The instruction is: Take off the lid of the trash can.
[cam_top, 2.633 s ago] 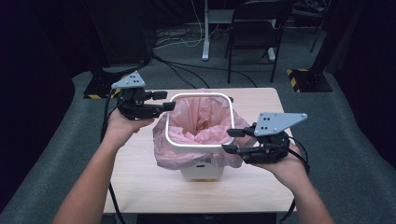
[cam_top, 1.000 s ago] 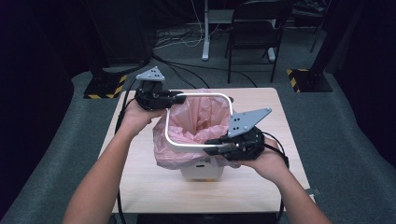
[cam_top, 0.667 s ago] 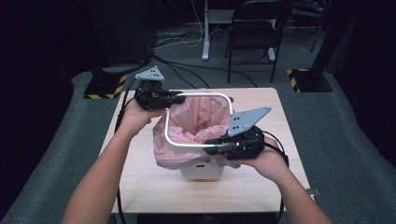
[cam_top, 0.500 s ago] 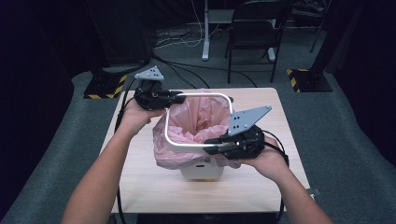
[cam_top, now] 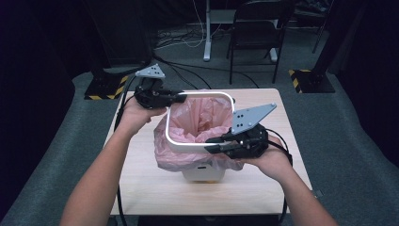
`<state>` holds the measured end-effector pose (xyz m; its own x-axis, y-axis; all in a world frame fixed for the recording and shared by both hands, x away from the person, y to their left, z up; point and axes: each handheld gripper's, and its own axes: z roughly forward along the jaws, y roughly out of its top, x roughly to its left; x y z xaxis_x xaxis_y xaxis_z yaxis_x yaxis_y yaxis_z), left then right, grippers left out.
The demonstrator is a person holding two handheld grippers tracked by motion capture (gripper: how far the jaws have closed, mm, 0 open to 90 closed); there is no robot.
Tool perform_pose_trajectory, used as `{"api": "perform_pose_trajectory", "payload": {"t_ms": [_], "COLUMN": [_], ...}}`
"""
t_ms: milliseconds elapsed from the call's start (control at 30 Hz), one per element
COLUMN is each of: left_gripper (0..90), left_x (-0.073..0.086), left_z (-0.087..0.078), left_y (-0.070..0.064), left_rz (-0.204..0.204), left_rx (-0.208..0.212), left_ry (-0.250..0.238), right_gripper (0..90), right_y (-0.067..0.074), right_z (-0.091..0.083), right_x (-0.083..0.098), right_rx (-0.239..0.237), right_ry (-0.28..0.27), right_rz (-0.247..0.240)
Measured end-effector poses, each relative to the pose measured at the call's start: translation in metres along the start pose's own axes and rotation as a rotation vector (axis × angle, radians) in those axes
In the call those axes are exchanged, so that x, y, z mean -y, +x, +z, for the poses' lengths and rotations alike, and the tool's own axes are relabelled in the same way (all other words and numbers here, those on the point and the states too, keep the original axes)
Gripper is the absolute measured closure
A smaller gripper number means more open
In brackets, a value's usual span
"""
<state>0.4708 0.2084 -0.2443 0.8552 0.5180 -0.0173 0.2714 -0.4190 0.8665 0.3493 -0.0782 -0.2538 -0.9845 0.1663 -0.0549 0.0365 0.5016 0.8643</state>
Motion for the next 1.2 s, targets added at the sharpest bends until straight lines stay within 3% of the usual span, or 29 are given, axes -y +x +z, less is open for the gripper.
{"api": "perform_pose_trajectory", "payload": {"t_ms": [867,1200], "left_gripper": [76.1,75.5], "left_x": [-0.021,-0.025], "left_z": [-0.016,-0.017], "left_y": [-0.010,-0.016], "left_rz": [0.032,0.043], "left_rx": [-0.004,0.025], "left_ry": [-0.015,-0.021], "right_gripper": [78.0,83.3], "right_y": [0.008,0.012], "right_z": [-0.019,-0.020], "right_x": [-0.022,-0.025], "right_rx": [0.013,-0.045], "right_ry": [-0.032,-0.044], "right_rz": [-0.042,-0.053]}}
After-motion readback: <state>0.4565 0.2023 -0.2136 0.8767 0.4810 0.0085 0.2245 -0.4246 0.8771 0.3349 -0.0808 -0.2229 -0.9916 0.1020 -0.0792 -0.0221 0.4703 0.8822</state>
